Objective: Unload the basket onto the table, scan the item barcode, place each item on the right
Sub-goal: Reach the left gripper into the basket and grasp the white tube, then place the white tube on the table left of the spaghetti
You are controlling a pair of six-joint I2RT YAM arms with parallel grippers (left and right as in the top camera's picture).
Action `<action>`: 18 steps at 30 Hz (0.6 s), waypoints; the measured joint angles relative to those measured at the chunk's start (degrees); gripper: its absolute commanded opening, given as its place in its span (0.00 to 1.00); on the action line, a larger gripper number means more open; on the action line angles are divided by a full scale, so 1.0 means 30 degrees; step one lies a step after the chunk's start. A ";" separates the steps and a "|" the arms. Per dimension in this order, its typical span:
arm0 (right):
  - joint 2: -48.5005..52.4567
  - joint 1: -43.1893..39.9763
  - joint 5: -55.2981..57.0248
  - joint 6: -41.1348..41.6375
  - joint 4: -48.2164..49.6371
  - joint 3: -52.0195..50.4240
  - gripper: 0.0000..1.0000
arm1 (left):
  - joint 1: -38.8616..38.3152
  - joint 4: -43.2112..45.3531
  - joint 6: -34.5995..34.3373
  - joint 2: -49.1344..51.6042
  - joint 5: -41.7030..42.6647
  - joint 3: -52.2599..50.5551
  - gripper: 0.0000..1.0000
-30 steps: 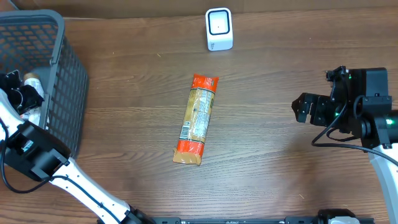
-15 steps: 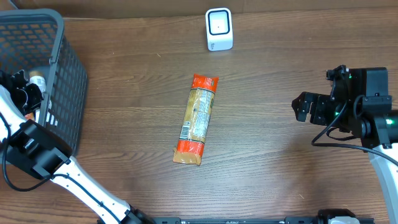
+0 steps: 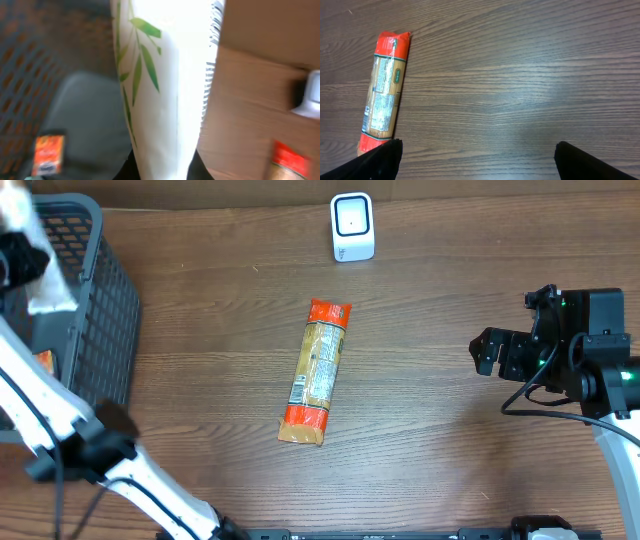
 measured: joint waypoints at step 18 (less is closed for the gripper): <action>0.0000 0.0000 -0.0007 -0.0022 0.0073 0.0000 1.00 | -1.2837 0.3497 -0.3053 -0.0153 -0.5479 -1.5533 0.04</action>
